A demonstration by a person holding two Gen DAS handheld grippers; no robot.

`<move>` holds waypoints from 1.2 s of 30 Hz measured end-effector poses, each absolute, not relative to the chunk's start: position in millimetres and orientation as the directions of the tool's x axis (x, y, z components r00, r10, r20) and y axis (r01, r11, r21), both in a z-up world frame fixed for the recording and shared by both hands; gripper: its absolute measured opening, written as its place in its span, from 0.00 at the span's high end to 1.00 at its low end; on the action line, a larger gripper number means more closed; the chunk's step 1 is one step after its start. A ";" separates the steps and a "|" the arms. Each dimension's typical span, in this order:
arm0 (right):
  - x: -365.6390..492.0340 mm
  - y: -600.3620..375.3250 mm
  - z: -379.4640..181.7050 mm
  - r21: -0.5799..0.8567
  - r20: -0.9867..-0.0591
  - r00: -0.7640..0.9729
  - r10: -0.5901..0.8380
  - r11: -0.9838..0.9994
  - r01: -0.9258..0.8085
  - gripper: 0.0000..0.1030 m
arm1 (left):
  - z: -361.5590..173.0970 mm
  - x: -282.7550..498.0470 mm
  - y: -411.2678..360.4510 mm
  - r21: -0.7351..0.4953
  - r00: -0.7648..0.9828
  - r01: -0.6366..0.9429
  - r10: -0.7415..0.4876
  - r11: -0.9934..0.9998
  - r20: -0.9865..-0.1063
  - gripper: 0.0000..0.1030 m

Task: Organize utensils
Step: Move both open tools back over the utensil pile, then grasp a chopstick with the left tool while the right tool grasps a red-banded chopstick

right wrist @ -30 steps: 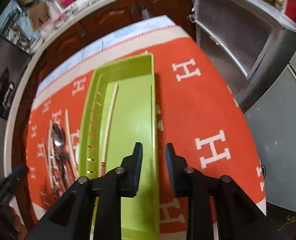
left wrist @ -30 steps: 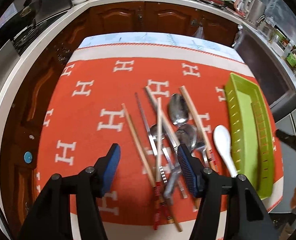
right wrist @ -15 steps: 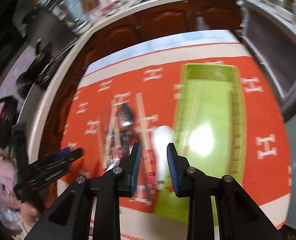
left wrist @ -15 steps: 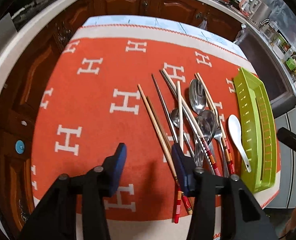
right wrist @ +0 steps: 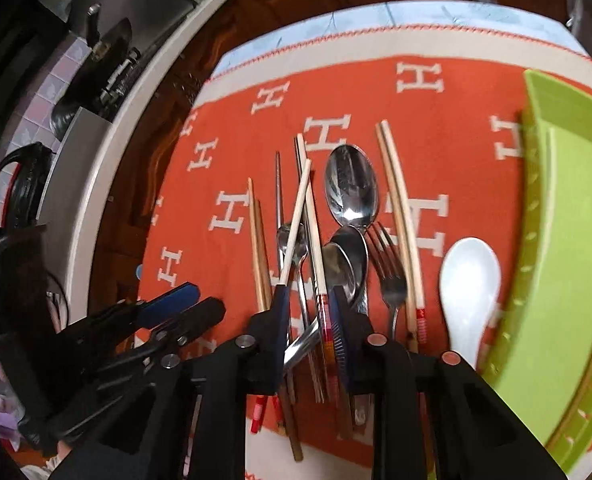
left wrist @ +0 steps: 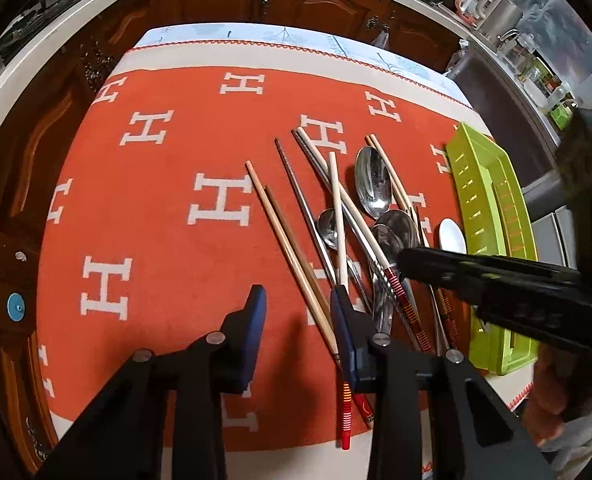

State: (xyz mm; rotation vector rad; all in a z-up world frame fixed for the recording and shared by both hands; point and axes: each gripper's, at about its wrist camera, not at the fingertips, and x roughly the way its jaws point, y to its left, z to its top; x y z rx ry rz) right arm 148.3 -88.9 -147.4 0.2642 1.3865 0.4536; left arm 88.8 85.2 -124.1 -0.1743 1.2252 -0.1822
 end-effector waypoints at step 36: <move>119.4 -128.5 -147.4 0.499 -0.841 0.141 0.522 0.850 -0.169 0.94 | -160.6 124.9 40.3 -0.264 0.214 0.108 -0.282 0.958 -0.935 0.89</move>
